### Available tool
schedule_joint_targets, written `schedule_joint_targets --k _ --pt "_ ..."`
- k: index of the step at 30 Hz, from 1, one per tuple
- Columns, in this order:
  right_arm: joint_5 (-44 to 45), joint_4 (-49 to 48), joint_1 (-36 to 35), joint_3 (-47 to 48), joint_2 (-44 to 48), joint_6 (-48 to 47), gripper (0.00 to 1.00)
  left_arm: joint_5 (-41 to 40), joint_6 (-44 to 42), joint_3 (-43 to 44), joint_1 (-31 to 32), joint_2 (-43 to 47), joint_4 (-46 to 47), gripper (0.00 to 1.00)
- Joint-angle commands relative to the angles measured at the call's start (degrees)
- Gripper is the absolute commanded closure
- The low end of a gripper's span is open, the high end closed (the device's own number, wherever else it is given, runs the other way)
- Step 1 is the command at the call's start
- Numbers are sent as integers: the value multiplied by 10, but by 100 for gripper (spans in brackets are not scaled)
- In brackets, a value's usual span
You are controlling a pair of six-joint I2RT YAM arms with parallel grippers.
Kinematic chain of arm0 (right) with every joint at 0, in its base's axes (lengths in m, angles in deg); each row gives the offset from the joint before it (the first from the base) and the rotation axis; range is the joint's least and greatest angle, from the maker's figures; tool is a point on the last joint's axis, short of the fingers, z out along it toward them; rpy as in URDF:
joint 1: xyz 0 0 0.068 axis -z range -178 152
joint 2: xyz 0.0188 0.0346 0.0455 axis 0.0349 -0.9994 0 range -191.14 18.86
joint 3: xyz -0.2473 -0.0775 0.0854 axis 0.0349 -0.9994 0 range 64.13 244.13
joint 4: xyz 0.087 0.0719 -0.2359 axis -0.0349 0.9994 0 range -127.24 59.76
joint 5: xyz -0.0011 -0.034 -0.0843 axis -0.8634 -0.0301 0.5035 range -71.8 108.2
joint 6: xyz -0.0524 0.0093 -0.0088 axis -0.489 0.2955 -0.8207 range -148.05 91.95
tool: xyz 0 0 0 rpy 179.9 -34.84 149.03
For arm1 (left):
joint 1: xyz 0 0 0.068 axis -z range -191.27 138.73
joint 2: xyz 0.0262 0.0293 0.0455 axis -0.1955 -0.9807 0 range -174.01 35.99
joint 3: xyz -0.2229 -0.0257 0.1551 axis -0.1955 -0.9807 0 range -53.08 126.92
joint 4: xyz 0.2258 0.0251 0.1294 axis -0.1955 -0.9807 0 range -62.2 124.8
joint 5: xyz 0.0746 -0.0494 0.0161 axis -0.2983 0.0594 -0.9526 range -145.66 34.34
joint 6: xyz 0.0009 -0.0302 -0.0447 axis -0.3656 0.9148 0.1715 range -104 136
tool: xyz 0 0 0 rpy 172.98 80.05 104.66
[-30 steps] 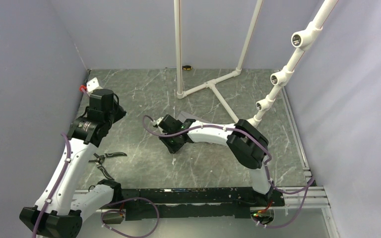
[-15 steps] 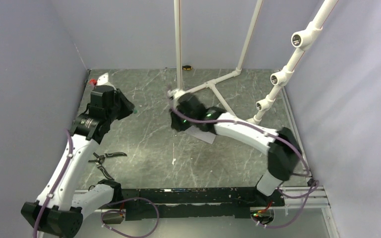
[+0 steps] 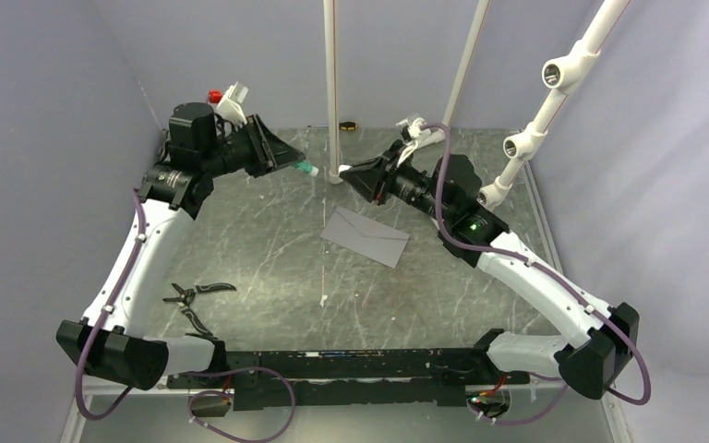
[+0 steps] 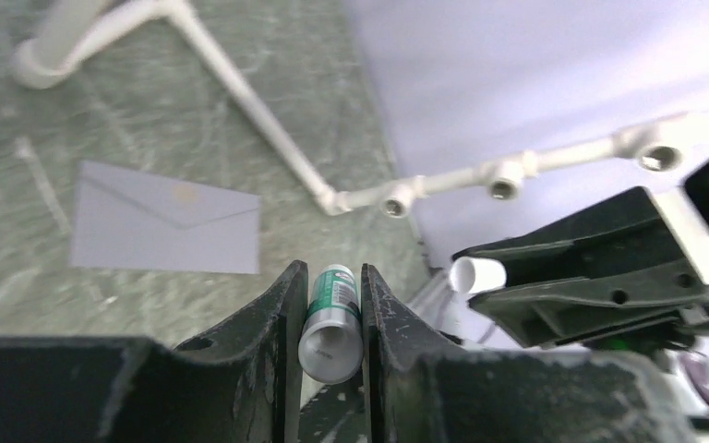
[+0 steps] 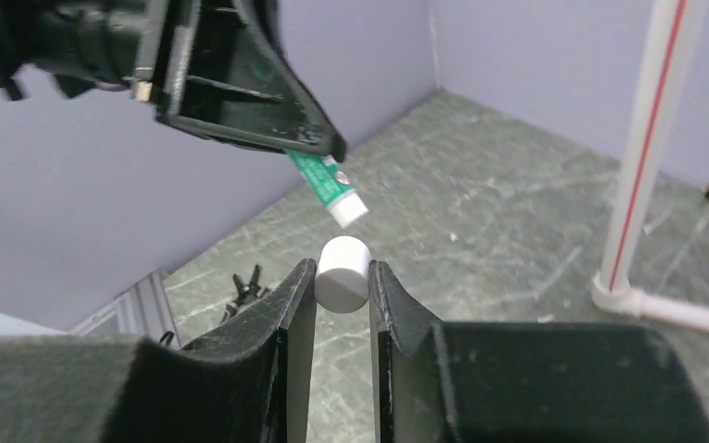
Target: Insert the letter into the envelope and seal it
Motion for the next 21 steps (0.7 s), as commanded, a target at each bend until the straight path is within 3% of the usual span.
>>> schedule_joint_targets --k 1,6,12,21 --pt "-93 -103 0 -5 22 -36 92 162 90 22 -3 -8 121 98" --pt "-117 -113 0 4 43 -58 91 223 157 22 -4 -15 218 97" --pt "-123 -105 0 21 41 -104 94 248 198 18 -3 -27 271 98" --pt "-108 -117 0 28 30 -143 95 243 184 26 -3 -34 256 98"
